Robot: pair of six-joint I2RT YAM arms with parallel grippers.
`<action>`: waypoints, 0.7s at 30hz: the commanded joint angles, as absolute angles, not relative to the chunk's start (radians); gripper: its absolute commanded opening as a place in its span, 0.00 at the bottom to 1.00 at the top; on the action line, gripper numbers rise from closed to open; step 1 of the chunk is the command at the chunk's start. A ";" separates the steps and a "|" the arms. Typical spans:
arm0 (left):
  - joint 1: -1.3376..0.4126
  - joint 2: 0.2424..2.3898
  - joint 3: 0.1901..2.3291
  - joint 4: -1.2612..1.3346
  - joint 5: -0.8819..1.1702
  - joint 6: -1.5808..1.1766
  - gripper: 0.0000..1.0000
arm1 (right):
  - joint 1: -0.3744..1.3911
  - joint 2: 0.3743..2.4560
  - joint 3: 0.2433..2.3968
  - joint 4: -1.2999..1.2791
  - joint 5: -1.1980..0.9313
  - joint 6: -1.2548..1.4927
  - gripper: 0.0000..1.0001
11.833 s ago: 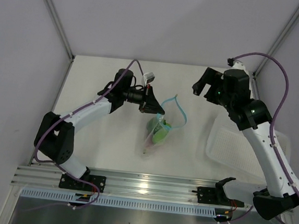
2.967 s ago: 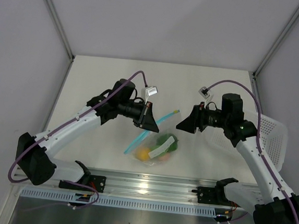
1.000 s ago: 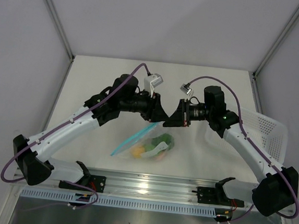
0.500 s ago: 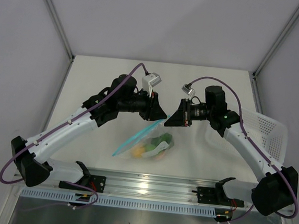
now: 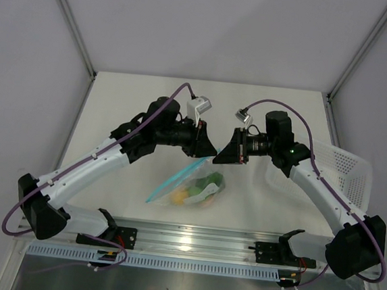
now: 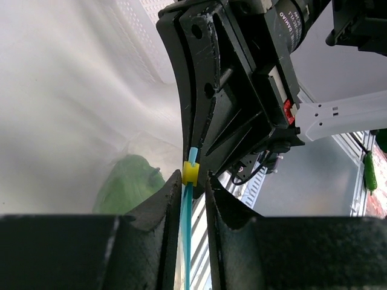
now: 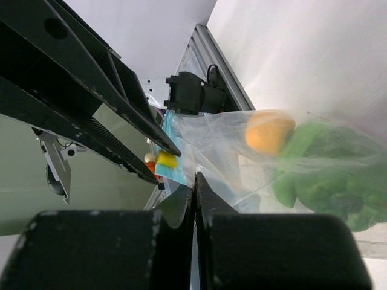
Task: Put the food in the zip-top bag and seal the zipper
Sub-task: Zip the zipper food storage bag at the center of the board.
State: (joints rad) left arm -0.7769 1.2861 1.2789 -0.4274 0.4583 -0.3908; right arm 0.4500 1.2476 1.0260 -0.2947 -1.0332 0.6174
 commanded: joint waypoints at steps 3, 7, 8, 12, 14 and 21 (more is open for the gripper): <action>-0.784 1.301 1.285 -0.391 0.492 -0.382 0.22 | 0.456 1.255 1.085 -0.288 -1.048 0.620 0.00; -0.785 1.305 1.289 -0.385 0.494 -0.385 0.15 | 0.463 1.262 1.091 -0.302 -1.045 0.609 0.00; -0.784 1.308 1.292 -0.385 0.494 -0.387 0.13 | 0.466 1.264 1.091 -0.304 -1.043 0.607 0.00; -0.784 1.312 1.295 -0.388 0.500 -0.388 0.01 | 0.471 1.264 1.091 -0.313 -1.039 0.591 0.00; -0.778 1.308 1.296 -0.390 0.500 -0.393 0.01 | 0.469 1.262 1.091 -0.333 -1.035 0.563 0.00; -0.750 1.287 1.266 -0.373 0.574 -0.391 0.01 | 0.469 1.250 1.106 -0.426 -1.031 0.404 0.10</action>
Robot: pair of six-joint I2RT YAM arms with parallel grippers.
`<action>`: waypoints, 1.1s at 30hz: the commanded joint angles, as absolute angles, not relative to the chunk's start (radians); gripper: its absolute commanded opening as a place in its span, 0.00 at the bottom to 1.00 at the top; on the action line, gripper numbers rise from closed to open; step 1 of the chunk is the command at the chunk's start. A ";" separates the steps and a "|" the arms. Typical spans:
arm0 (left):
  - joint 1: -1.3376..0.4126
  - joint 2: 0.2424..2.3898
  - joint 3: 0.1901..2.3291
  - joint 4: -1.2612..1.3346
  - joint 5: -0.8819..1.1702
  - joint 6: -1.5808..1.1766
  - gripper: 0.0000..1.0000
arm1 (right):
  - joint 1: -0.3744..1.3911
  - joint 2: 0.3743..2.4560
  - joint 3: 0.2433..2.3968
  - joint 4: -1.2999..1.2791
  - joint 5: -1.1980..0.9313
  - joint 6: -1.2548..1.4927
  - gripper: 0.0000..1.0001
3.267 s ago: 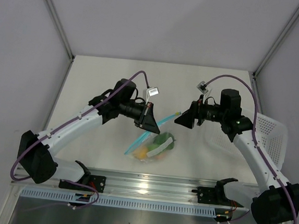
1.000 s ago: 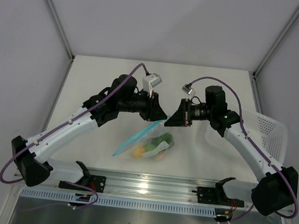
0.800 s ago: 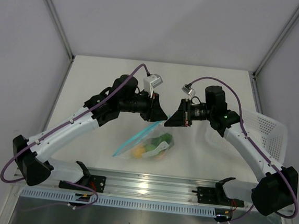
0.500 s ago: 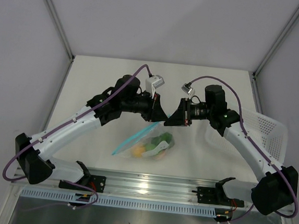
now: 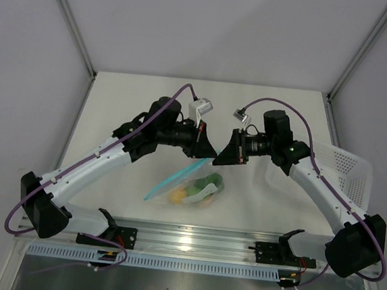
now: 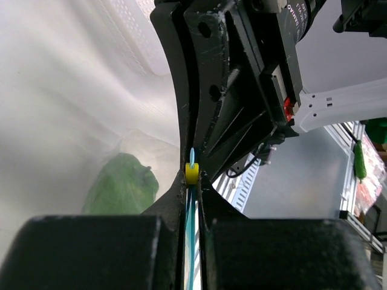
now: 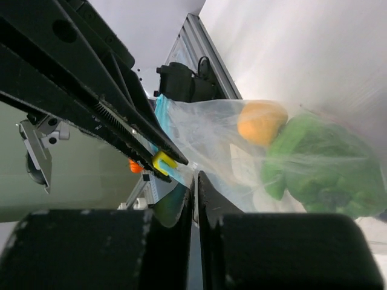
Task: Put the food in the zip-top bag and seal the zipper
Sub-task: Zip the zipper food storage bag at the center of the board.
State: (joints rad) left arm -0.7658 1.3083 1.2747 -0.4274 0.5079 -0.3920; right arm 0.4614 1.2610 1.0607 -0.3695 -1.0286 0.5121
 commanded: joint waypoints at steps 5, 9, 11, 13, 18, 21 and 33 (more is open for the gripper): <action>-0.741 1.287 1.250 -0.357 0.644 -0.394 0.01 | 0.469 1.246 1.103 -0.405 -1.057 0.354 0.27; -0.739 1.295 1.246 -0.356 0.676 -0.396 0.00 | 0.469 1.252 1.103 -0.373 -1.100 0.344 0.29; -0.739 1.296 1.246 -0.359 0.686 -0.396 0.01 | 0.469 1.252 1.103 -0.350 -1.106 0.339 0.29; -0.738 1.299 1.246 -0.364 0.695 -0.394 0.01 | 0.468 1.253 1.101 -0.324 -1.127 0.339 0.14; -0.732 1.307 1.249 -0.389 0.713 -0.390 0.00 | 0.466 1.250 1.085 -0.272 -1.095 0.393 0.00; -0.732 1.304 1.244 -0.425 0.697 -0.379 0.01 | 0.459 1.233 1.043 -0.192 -1.049 0.491 0.00; -0.729 1.273 1.227 -0.541 0.564 -0.339 0.01 | 0.426 1.173 0.930 0.101 -1.005 0.828 0.00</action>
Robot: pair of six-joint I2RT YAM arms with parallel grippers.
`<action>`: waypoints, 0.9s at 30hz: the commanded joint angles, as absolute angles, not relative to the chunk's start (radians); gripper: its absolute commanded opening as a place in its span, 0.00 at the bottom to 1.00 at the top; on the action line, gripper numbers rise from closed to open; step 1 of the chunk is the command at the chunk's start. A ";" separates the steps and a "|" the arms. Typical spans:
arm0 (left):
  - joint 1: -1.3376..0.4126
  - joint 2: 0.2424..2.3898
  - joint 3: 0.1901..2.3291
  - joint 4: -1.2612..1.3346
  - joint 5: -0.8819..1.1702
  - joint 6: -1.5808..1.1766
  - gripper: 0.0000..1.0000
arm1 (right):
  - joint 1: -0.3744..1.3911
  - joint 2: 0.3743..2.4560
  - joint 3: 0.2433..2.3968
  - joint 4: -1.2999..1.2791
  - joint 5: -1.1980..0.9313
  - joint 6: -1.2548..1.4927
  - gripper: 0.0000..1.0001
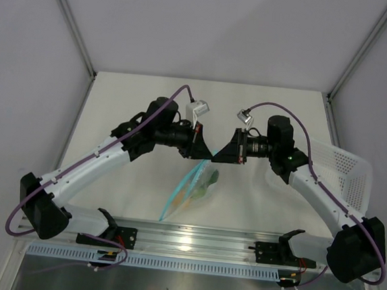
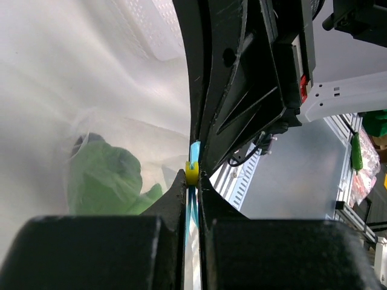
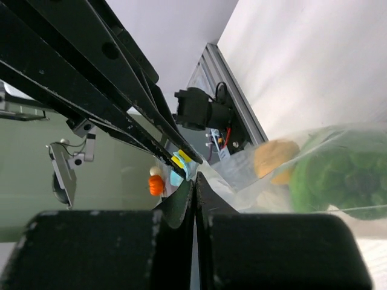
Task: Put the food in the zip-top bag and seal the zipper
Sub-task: Zip the zipper food storage bag at the center of the board.
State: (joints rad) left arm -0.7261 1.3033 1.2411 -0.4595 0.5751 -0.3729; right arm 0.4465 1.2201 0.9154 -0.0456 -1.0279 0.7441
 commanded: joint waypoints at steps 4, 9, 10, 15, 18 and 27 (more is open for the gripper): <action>-0.729 1.273 1.226 -0.537 0.583 -0.347 0.01 | 0.416 1.180 0.928 0.118 -1.006 0.859 0.00; -0.730 1.270 1.229 -0.523 0.618 -0.362 0.00 | 0.402 1.170 0.916 0.146 -0.999 0.888 0.00; -0.729 1.270 1.226 -0.519 0.626 -0.367 0.01 | 0.394 1.167 0.904 0.158 -0.997 0.903 0.00; -0.729 1.269 1.204 -0.480 0.669 -0.397 0.01 | 0.382 1.163 0.865 0.259 -1.005 0.979 0.00; -0.727 1.270 1.193 -0.448 0.693 -0.429 0.00 | 0.380 1.160 0.864 0.262 -1.000 0.982 0.00; -0.704 1.262 1.173 -0.348 0.730 -0.522 0.00 | 0.377 1.131 0.861 0.281 -0.992 0.968 0.00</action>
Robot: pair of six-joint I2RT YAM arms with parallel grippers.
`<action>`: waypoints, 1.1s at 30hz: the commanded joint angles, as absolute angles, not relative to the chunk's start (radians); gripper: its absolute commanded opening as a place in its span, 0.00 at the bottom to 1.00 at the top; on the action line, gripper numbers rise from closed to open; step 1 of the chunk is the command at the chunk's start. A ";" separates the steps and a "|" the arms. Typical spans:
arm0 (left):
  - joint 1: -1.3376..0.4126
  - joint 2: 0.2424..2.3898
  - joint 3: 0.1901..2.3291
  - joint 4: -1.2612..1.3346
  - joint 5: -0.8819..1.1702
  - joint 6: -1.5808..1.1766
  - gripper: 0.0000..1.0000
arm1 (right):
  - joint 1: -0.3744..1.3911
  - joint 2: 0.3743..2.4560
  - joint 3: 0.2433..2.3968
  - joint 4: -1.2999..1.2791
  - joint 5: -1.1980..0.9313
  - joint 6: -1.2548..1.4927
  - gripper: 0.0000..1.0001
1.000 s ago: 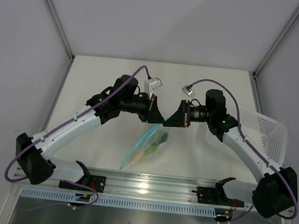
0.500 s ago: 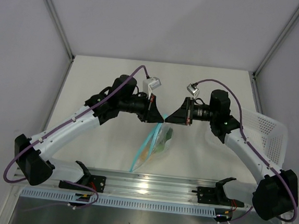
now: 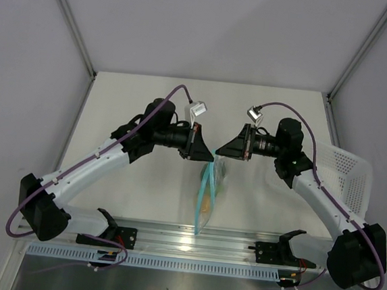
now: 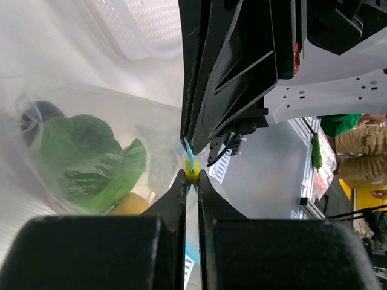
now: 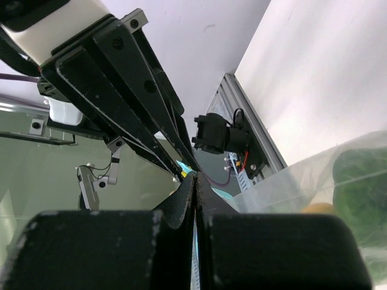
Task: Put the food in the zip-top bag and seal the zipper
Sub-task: Zip the zipper food storage bag at the center of the board.
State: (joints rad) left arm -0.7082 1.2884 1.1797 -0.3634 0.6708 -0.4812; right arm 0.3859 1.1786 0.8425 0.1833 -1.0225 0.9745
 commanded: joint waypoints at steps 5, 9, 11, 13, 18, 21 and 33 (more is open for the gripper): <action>-0.693 1.278 1.232 -0.394 0.692 -0.511 0.06 | 0.382 1.114 0.880 0.157 -0.991 0.881 0.00; -0.693 1.273 1.253 -0.423 0.631 -0.496 0.44 | 0.393 1.101 0.891 0.135 -0.974 0.871 0.00; -0.693 1.272 1.243 -0.425 0.627 -0.492 0.51 | 0.396 1.101 0.908 0.112 -0.962 0.868 0.00; -0.699 1.272 1.241 -0.423 0.629 -0.489 0.57 | 0.396 1.103 0.925 0.094 -0.953 0.862 0.00; -0.744 1.259 1.227 -0.416 0.586 -0.483 0.64 | 0.397 1.127 0.999 -0.029 -0.902 0.847 0.00; -0.775 1.267 1.224 -0.410 0.572 -0.492 0.65 | 0.396 1.140 1.028 -0.078 -0.874 0.853 0.00; -0.775 1.285 1.207 -0.451 0.561 -0.488 0.01 | 0.379 1.149 1.040 -0.194 -0.879 0.795 0.00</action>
State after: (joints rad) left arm -0.7872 1.2884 1.2060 -0.4538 0.5449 -0.4969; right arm 0.3836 1.1488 0.9955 -0.1452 -0.8696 0.8509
